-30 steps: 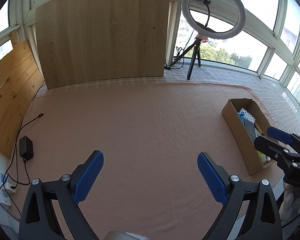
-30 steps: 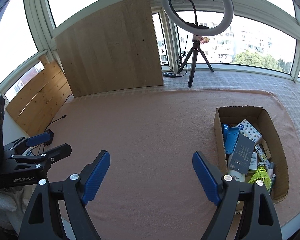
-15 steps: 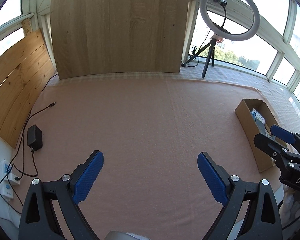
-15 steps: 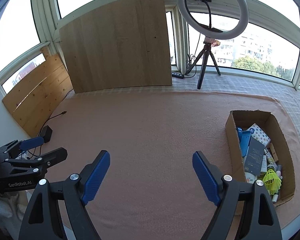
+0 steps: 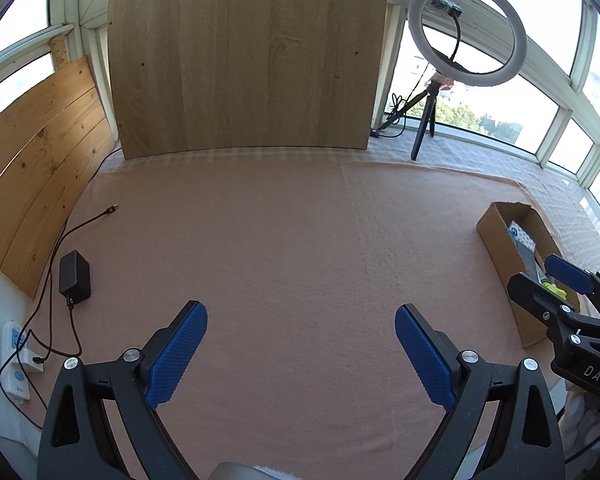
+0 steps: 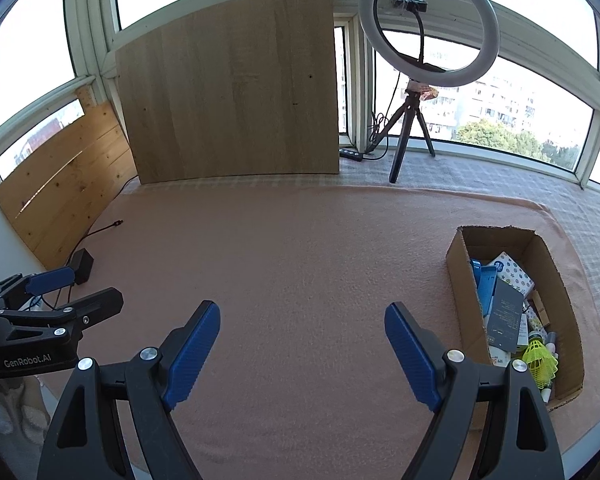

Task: Organize objects

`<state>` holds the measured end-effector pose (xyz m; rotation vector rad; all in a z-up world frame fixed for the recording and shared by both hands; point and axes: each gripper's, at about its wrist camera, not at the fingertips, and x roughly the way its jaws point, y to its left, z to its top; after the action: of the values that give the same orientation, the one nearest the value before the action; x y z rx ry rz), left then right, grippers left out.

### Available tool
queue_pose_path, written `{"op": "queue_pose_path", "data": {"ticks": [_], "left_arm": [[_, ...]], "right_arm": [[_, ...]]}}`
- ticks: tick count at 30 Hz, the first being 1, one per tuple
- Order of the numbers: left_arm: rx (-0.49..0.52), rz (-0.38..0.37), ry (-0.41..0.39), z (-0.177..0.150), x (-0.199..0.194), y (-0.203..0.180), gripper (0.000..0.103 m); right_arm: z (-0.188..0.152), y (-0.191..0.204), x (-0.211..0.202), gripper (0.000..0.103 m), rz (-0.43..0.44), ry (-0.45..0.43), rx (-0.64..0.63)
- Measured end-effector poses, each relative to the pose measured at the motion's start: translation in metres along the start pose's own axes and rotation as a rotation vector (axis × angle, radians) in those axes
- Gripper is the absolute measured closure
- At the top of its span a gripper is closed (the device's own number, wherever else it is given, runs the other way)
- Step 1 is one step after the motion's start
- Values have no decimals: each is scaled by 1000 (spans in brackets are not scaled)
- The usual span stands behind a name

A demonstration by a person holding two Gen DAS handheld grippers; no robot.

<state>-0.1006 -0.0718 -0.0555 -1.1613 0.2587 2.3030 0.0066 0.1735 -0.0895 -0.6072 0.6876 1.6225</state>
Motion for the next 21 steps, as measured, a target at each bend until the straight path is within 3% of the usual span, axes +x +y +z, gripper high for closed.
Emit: {"op": "queue_pose_path", "data": {"ticks": [21], "left_arm": [[6,3,9,2,6,-7,6]], "right_arm": [[0,-7,4,22,-23,10,7]]}}
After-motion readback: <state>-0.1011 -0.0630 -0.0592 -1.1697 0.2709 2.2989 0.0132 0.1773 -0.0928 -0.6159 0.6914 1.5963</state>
